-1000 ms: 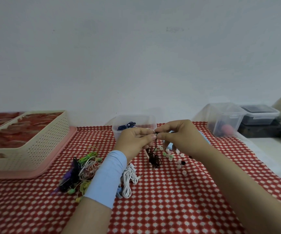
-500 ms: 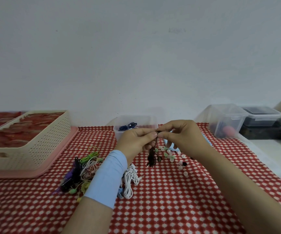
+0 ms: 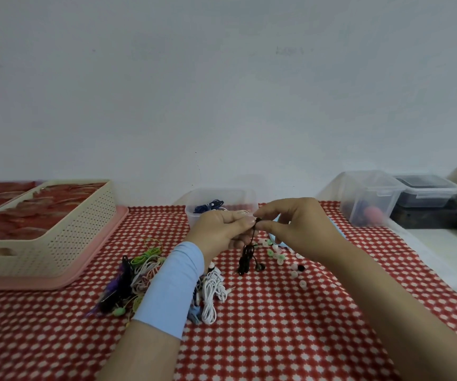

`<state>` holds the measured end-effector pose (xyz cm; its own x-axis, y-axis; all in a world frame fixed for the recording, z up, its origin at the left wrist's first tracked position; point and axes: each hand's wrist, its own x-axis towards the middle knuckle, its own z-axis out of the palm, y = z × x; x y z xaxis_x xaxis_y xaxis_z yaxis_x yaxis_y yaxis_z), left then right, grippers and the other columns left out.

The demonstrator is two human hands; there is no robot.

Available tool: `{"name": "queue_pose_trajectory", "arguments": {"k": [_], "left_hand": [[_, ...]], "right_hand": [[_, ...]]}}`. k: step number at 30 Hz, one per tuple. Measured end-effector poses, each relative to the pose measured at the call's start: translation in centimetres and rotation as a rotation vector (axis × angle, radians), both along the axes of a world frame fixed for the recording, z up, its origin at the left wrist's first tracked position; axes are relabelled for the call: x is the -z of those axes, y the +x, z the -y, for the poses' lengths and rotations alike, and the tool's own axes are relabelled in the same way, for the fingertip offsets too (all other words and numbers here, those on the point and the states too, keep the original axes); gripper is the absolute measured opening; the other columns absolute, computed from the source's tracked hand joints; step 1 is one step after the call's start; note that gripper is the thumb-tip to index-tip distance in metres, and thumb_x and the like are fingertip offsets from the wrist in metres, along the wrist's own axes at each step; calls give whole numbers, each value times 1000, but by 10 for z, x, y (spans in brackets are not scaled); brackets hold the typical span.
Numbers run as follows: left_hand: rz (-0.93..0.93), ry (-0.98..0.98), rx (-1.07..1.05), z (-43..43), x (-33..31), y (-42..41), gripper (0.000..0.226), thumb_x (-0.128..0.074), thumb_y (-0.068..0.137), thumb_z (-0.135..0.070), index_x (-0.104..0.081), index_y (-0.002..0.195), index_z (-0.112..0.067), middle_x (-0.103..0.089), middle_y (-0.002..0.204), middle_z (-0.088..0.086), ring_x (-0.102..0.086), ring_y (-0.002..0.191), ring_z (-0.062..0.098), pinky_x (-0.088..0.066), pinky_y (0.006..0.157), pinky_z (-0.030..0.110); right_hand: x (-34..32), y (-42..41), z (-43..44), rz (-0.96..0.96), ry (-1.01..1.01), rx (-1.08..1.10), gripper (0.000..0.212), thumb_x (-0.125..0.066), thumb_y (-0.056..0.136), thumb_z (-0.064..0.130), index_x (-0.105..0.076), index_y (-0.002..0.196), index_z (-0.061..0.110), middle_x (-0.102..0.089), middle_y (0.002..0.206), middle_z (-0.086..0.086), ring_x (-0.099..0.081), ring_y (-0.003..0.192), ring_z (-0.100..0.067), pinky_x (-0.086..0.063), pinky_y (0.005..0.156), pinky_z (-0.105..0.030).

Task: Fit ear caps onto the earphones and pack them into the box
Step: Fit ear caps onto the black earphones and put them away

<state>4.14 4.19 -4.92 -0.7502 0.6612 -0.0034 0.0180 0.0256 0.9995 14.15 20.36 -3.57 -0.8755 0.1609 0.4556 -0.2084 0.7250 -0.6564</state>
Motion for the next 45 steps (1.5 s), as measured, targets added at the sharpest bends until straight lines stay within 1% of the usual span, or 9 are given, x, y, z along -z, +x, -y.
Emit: {"name": "queue_pose_trajectory", "arguments": {"k": [5,8,12,15,21,26,31,39,45], "left_hand": [[-36,-28,23,2,0,-2,22,-64,94,-16,-71,107,-1,-72,85,9,-64,69,12,-52,64,21],[-4,15,23,2,1,-1,22,-62,94,-12,-69,111,1,-71,87,11,-64,69,12,-52,64,21],[-23,25,-8,3,1,-1,20,-65,92,-11,-71,109,-2,-72,84,8,-65,71,12,-53,66,22],[-19,35,-7,4,-1,-1,21,-64,93,-13,-71,109,-1,-72,85,8,-65,71,11,-53,67,22],[-20,67,-12,9,-5,-1,16,-64,92,-7,-71,105,0,-71,81,9,-65,69,12,-54,65,22],[-100,14,6,12,-9,-1,17,-67,89,-5,-73,105,-1,-73,75,6,-66,69,12,-53,65,21],[-164,-33,-15,11,-11,-1,13,-70,88,-10,-75,100,-9,-76,85,11,-69,75,16,-57,74,26],[-72,6,-55,4,-10,4,11,-64,93,-10,-74,98,-7,-74,80,10,-69,73,18,-56,70,28],[-38,57,-38,3,-8,7,13,-66,91,-6,-73,99,-12,-72,78,6,-64,73,17,-55,72,28]], "right_hand": [[3,-3,2,22,-124,-23,6,-75,90,15,-77,87,20,-76,81,9,-69,59,-17,-57,57,-29],[7,-5,6,41,-258,-28,7,-69,95,13,-69,88,12,-74,82,6,-68,55,-22,-54,52,-36],[6,-4,6,56,-346,-63,4,-68,96,16,-70,100,17,-75,87,6,-69,55,-26,-55,52,-43],[-1,-1,5,75,-392,-69,23,-74,91,14,-70,113,20,-78,86,-1,-72,61,-31,-57,56,-44],[-4,1,1,122,-469,-70,15,-65,97,5,-78,100,12,-80,89,-2,-74,67,-31,-58,52,-35],[-5,2,-1,178,-501,-98,10,-72,91,8,-81,96,10,-79,87,-5,-73,69,-28,-58,55,-37],[-5,3,-2,176,-478,-116,14,-66,97,12,-80,98,11,-79,91,-5,-71,68,-28,-56,55,-37],[2,-2,10,12,-454,-76,26,-64,97,3,-79,94,24,-78,82,-5,-72,63,-21,-60,52,-37],[-1,-1,2,66,-526,-87,17,-68,94,3,-80,100,14,-79,88,-6,-72,69,-31,-60,56,-42]]}}
